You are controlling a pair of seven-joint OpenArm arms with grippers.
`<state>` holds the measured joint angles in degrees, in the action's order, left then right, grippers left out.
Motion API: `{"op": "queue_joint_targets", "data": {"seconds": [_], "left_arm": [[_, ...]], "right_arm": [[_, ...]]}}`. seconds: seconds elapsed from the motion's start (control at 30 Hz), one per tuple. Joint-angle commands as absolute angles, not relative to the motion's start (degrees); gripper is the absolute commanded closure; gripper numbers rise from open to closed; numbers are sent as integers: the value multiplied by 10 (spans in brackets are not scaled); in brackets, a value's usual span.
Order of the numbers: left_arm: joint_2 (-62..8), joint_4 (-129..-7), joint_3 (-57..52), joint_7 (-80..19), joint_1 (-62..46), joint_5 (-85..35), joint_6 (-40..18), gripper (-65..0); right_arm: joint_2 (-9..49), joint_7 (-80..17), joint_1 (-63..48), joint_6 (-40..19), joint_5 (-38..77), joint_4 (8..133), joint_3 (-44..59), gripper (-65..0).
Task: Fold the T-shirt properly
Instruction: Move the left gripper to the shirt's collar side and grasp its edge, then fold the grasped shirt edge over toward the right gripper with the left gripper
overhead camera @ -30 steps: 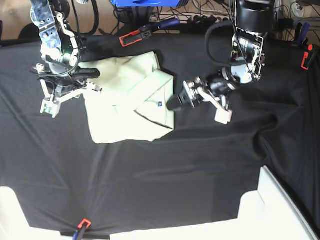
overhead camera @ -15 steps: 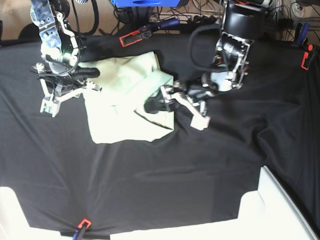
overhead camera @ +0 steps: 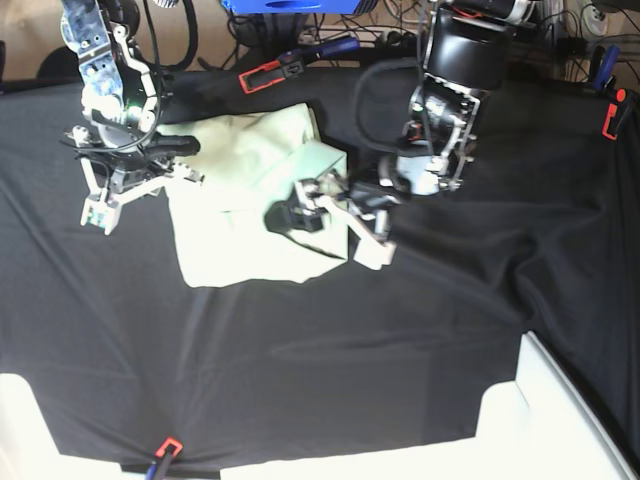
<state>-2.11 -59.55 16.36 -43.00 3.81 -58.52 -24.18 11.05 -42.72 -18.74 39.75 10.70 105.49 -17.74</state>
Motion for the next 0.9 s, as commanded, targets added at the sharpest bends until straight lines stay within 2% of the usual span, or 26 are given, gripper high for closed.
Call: {"op": "queue_joint_targets", "data": {"seconds": [0.0,0.17,0.4,0.47,0.63,0.7,0.8,0.87], "left_arm": [[-17,-602,180,-435,53,-591,-251,-640],[-15,-600,242,-434,74,-594,-251,-640],[-15,-600,244,-434,77,-594,-251,-623],[-15,-599,244,-434,76,-594,-251,-546],[-16,-578,244,-434,77,-593,-251,-217],[-16,-561,243,-432,77,-593,-251,-119],[-16,-553,242,-431,78,-591,-251,-5],[-17,-554,242,-431,78,-590,-251,0]], "right_arm": [[112,-415,-185,400,101,1065,-175,-160],[114,-415,-185,400,101,1065,-172,-160],[114,-415,-185,400,101,1065,-172,-160],[114,-415,-185,400,101,1065,-172,-160],[114,-415,-185,400,101,1065,-172,-160],[114,-415,-185,400,101,1065,-172,-160],[114,-415,-185,400,101,1065,-172,-160],[114,-415,-185,400,101,1065,-172,-160]]}}
